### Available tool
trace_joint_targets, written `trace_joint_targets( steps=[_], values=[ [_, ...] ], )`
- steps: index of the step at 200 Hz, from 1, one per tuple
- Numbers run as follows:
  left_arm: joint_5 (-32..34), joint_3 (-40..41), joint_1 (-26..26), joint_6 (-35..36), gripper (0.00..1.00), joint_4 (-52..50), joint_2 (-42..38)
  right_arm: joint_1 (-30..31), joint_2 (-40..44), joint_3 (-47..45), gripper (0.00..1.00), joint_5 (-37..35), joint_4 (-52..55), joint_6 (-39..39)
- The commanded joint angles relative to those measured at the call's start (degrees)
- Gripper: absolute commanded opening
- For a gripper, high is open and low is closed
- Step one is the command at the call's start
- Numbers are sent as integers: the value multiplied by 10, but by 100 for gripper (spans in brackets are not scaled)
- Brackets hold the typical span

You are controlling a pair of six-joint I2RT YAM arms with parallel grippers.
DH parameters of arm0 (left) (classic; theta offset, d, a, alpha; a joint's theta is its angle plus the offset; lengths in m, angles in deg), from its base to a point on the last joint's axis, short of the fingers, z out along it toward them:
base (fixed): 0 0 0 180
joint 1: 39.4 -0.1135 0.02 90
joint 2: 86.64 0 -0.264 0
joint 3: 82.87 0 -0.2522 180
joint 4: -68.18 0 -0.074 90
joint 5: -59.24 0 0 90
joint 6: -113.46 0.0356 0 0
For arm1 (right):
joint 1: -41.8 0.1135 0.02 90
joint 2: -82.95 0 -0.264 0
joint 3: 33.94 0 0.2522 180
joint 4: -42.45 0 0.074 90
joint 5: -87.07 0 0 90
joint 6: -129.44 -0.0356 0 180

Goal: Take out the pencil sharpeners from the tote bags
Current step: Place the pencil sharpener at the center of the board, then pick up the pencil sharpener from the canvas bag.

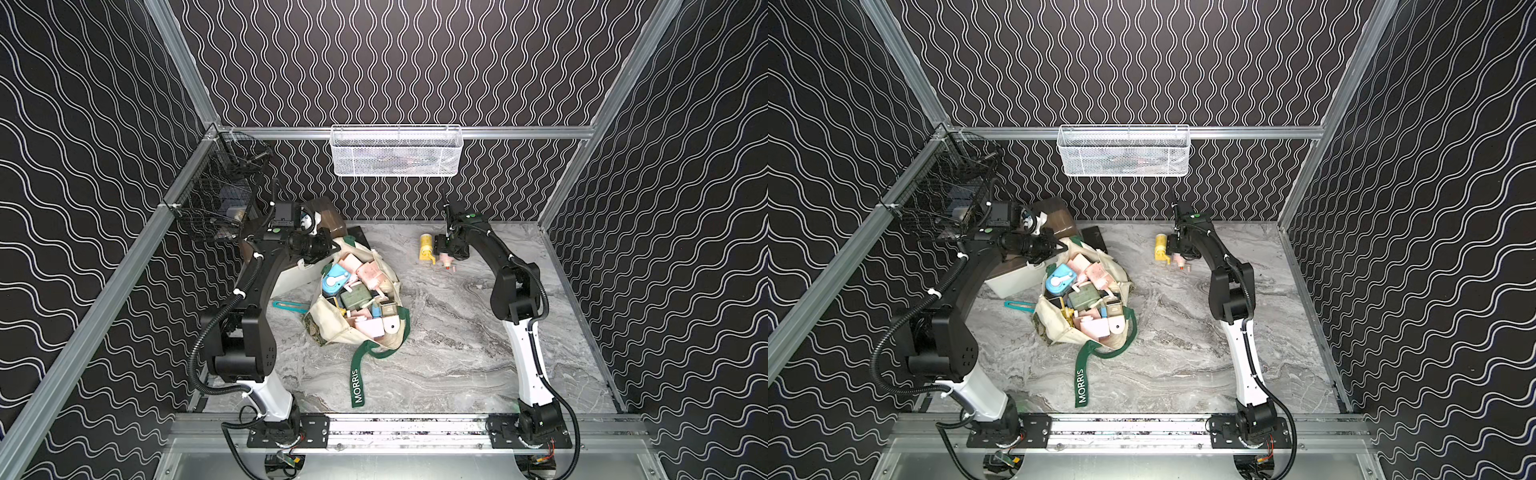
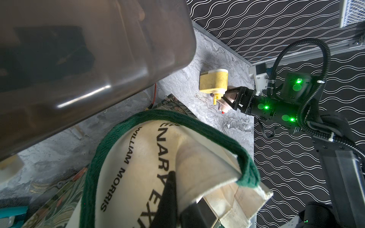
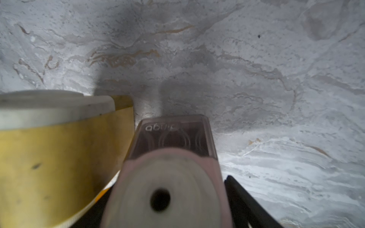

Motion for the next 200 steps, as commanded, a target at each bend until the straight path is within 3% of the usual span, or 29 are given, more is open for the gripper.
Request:
trace_joint_targets(
  steps=[1,45,74,126,158,182,200],
  values=[
    [-2,1,-1,6,0,-5,-2,1,4,7,80,-10,15,2],
    [-2,1,0,6,0,-6,-2,3,9,16,74,4,16,0],
    [-2,0,0,6,0,-6,-3,9,39,-8,82,-3,-3,-3],
    [-1,-1,0,7,0,-7,0,40,231,-172,85,1,-119,-42],
    [-1,0,0,8,0,-7,1,125,391,-318,83,-11,-222,-32],
    [1,2,0,9,0,-7,-2,212,453,-379,80,9,-251,-3],
    [4,1,0,10,0,-8,0,290,478,-396,78,-35,-225,18]
  ],
)
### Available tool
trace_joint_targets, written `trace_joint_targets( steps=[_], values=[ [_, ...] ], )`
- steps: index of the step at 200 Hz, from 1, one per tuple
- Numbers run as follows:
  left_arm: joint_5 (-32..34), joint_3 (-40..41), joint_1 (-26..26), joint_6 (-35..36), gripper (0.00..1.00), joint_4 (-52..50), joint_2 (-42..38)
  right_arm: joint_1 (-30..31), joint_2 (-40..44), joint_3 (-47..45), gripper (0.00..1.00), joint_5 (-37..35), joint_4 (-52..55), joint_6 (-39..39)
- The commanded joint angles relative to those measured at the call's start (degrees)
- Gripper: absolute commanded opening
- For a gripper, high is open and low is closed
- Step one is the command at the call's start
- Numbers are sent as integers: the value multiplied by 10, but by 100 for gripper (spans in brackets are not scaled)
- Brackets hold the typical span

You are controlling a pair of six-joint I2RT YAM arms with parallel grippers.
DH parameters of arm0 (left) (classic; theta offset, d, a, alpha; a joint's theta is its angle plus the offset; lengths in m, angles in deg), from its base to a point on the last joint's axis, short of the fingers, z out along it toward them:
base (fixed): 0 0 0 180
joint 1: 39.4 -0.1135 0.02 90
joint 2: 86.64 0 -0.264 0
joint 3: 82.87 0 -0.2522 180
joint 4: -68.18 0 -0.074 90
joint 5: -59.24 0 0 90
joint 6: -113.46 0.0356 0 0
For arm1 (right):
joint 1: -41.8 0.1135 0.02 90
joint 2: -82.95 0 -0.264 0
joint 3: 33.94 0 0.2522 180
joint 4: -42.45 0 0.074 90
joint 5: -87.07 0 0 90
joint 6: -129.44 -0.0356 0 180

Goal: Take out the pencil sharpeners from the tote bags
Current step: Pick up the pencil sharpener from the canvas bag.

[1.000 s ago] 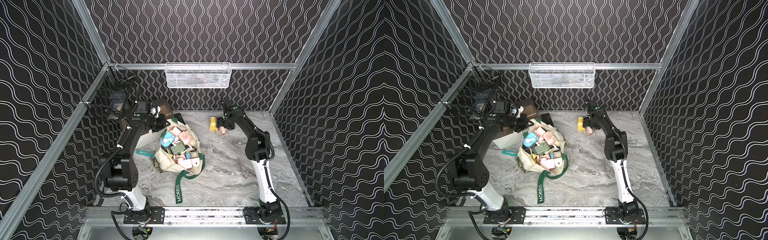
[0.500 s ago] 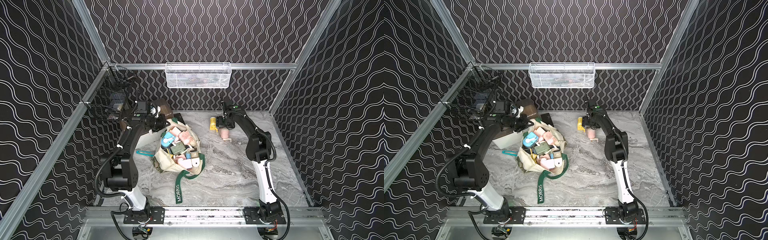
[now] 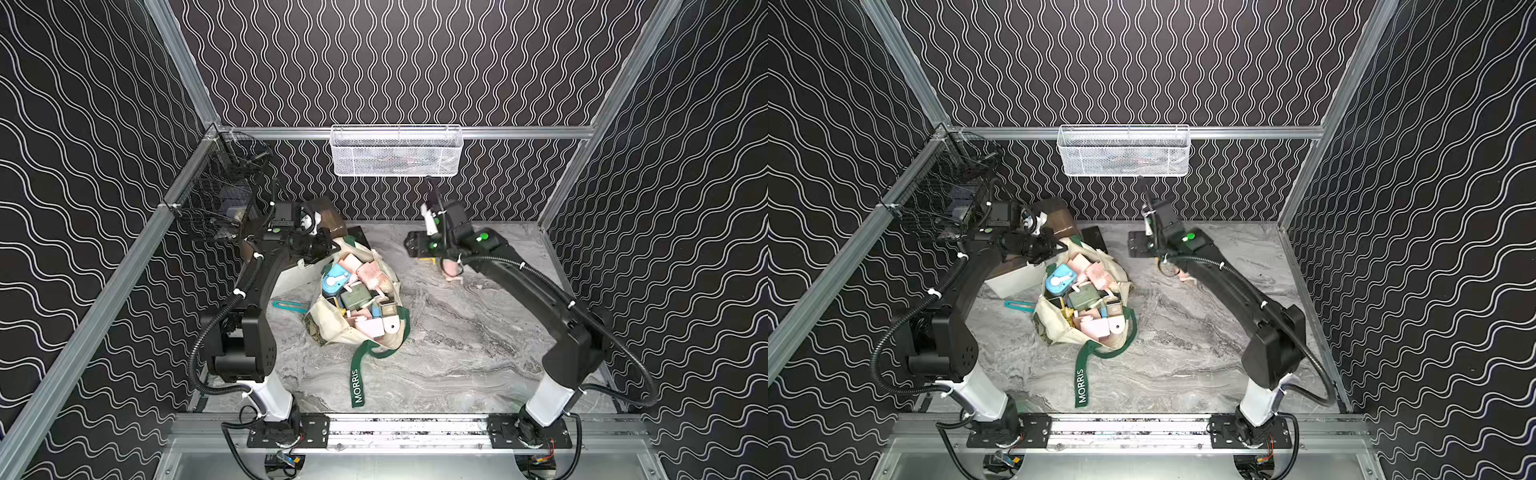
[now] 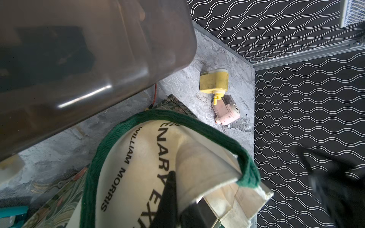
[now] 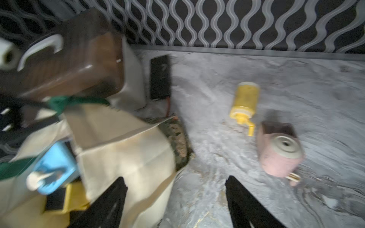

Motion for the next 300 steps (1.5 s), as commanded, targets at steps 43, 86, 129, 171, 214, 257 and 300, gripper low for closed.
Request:
trace_joint_targets(
  steps=[43,86,129,171,214,257,300],
  values=[
    [4,1,0,11,0,-9,2,206,79,-114,72,-92,-23,7],
    [6,1,5,12,0,-11,0,228,42,-163,63,-114,-20,-36],
    [6,-1,5,12,0,-12,0,228,-10,-178,62,-157,-31,-51],
    [7,-1,4,13,0,-13,0,226,-24,-197,62,-194,-38,-69],
    [9,1,5,13,0,-12,-2,222,-12,-226,67,-217,-43,-85],
    [11,1,7,15,0,-14,-3,209,-22,-237,74,-200,-51,-95],
    [10,1,8,15,0,-14,-4,187,-34,-244,76,-135,-73,-99]
  ],
)
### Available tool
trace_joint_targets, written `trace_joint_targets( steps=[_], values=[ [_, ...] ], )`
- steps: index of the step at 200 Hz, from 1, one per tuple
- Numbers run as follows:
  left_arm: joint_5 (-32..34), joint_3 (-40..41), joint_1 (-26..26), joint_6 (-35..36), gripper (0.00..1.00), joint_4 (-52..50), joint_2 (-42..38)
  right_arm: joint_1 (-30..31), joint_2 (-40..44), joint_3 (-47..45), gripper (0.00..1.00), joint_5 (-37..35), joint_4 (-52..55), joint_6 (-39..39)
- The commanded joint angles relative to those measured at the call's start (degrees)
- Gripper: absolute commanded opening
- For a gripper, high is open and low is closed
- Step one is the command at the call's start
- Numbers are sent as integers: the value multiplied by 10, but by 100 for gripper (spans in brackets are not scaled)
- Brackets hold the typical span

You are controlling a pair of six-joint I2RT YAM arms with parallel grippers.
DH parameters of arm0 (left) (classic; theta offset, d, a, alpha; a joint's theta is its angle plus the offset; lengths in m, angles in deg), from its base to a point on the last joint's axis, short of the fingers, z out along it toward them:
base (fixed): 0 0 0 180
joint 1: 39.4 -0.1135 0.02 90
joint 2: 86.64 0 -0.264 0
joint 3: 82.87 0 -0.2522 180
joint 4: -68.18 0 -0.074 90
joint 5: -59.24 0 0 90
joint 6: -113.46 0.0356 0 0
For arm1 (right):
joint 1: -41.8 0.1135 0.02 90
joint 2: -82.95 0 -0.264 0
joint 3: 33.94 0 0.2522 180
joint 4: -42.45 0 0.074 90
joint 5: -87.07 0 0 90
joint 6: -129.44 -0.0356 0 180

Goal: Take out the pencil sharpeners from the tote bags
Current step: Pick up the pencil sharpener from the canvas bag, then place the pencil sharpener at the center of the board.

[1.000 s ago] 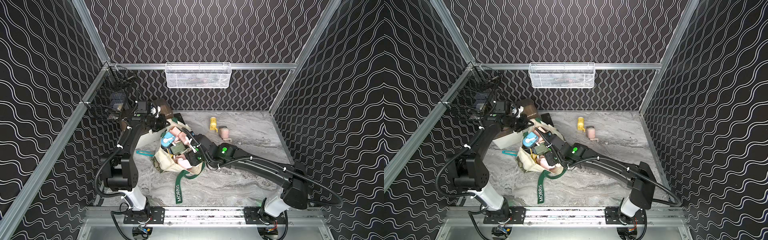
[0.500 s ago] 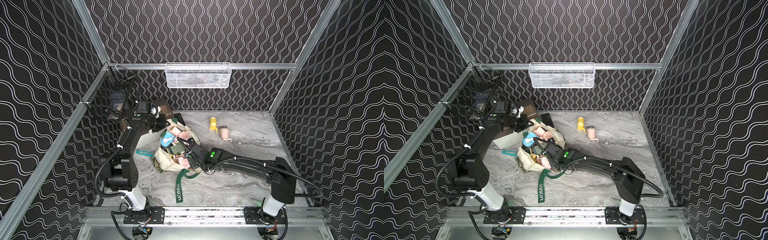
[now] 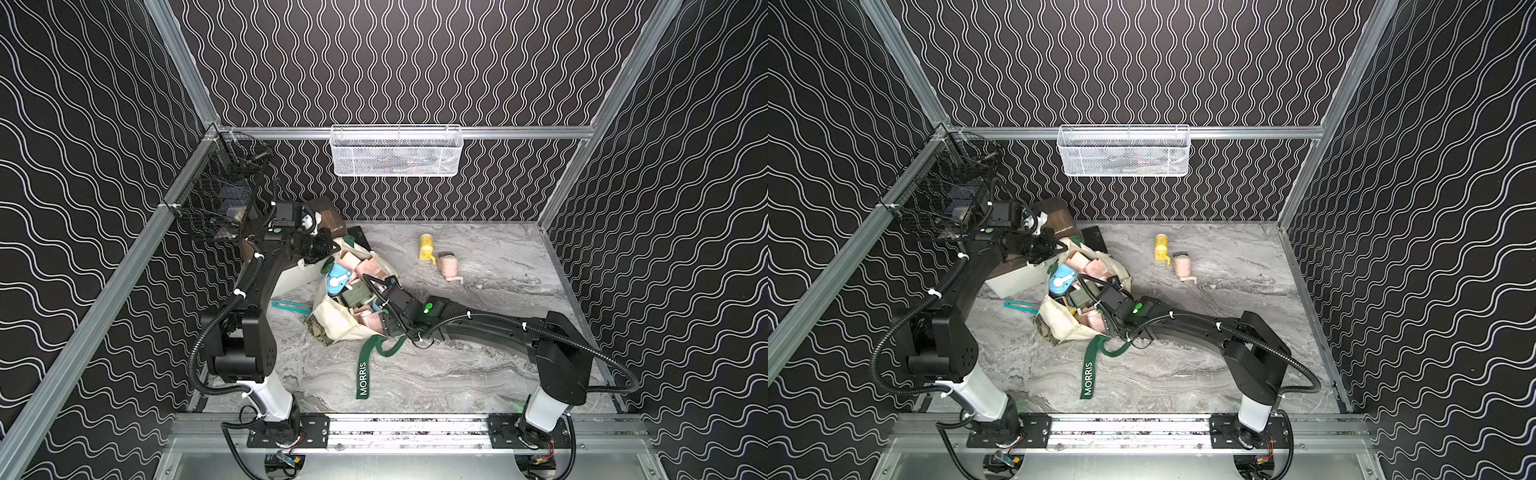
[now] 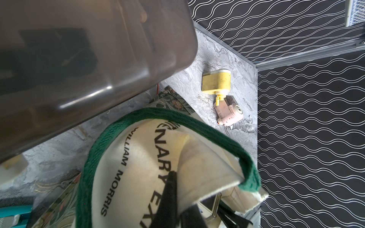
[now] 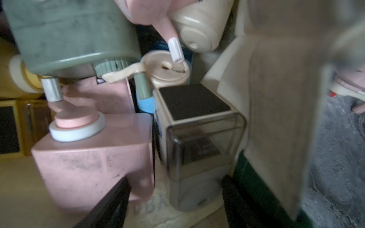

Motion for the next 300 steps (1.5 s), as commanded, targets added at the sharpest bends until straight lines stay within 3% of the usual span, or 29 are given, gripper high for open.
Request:
trace_joint_targets(
  steps=[1,37,94,135,230,300],
  values=[
    [-2,1,2,13,0,-15,-4,-4,-11,-2,75,32,-12,-14],
    [-2,1,3,13,0,-16,-5,-15,-19,-3,68,102,-69,17],
    [-2,0,3,14,0,-16,-5,-16,-38,8,54,67,-84,39],
    [-1,1,4,14,0,-16,-5,-16,24,-30,43,88,-122,55],
    [-1,-1,4,15,0,-17,-4,-16,158,-62,40,166,-116,100],
    [-3,0,4,14,0,-16,-5,-39,217,-3,39,111,-71,108]
  ],
)
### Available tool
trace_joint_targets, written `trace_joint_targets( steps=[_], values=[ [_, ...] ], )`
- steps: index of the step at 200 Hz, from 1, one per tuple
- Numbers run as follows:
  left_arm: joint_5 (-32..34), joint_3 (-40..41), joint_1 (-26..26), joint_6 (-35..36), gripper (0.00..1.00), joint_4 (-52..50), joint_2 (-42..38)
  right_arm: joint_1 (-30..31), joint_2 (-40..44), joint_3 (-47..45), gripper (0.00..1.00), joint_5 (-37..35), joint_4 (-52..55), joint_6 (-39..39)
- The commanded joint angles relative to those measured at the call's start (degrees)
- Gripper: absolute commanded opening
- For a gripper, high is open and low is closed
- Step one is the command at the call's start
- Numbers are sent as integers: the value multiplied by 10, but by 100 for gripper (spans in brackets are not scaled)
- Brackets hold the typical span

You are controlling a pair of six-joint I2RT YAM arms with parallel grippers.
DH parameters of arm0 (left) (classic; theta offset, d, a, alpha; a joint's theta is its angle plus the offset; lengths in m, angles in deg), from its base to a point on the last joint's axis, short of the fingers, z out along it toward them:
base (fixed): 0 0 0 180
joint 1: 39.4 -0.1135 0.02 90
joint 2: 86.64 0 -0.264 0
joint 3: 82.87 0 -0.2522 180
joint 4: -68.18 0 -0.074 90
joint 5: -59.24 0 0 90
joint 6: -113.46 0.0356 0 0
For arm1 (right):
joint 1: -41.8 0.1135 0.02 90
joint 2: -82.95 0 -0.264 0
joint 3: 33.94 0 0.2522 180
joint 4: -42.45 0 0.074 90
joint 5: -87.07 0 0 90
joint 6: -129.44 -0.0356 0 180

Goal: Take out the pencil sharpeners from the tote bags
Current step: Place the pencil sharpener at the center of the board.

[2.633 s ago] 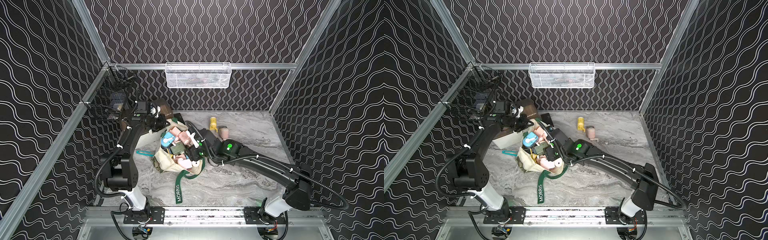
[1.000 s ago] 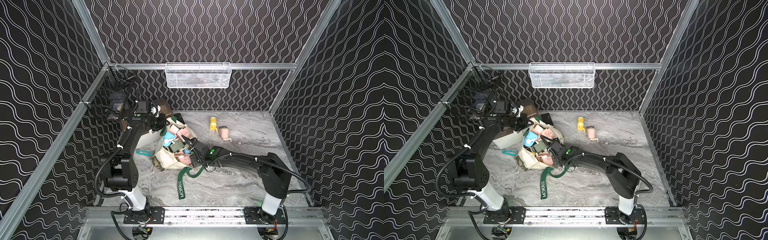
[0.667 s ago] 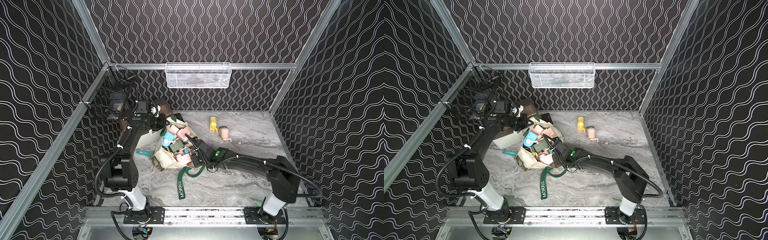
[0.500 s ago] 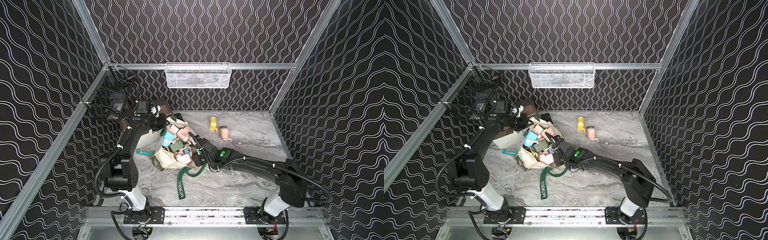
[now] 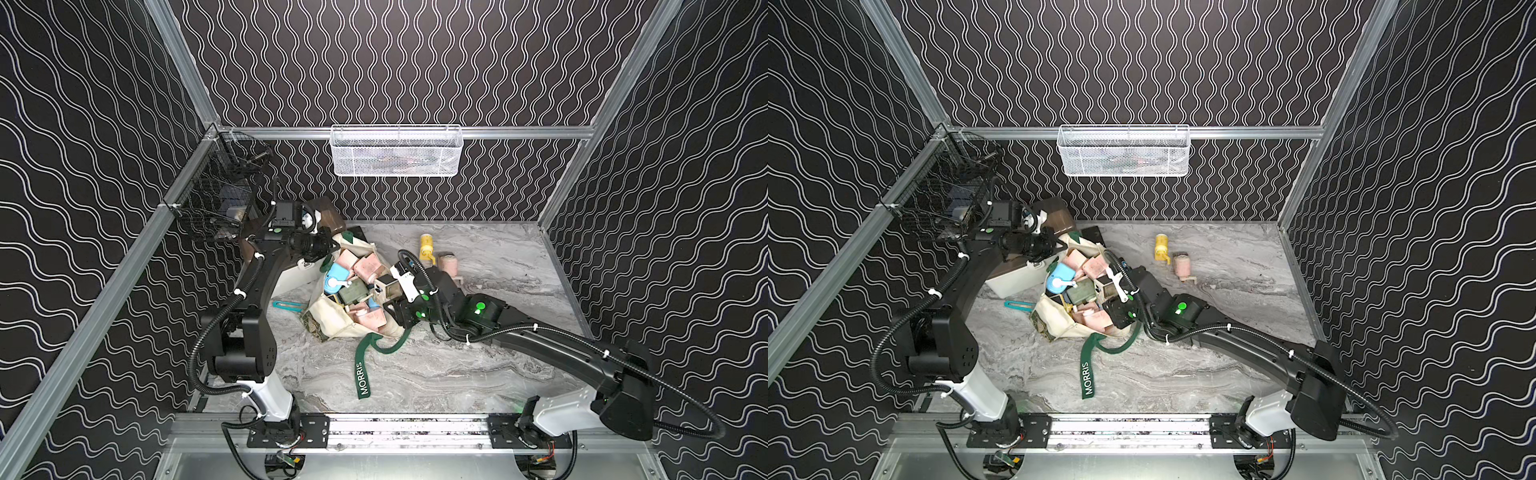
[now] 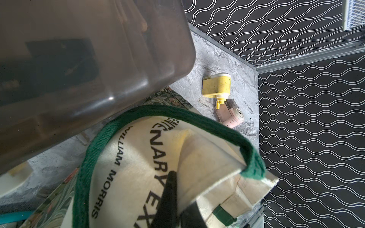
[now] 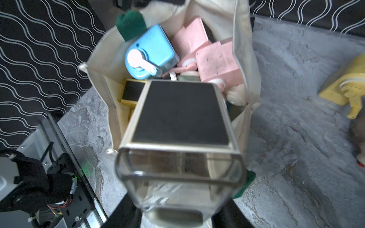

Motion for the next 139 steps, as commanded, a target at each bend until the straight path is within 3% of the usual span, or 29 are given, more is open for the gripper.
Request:
trace_joint_targets(
  steps=[1,35,90,139],
  values=[
    [-10,0,3,14,0,-27,-5,-21,10,28,39,-34,10,4],
    [-12,-1,3,12,0,-27,-4,-139,34,28,38,13,-8,-33],
    [-14,-1,2,12,0,-26,-5,-336,1,27,38,-29,-54,-75],
    [-17,0,2,11,0,-24,-6,-434,-99,37,37,-9,-86,-77]
  ],
)
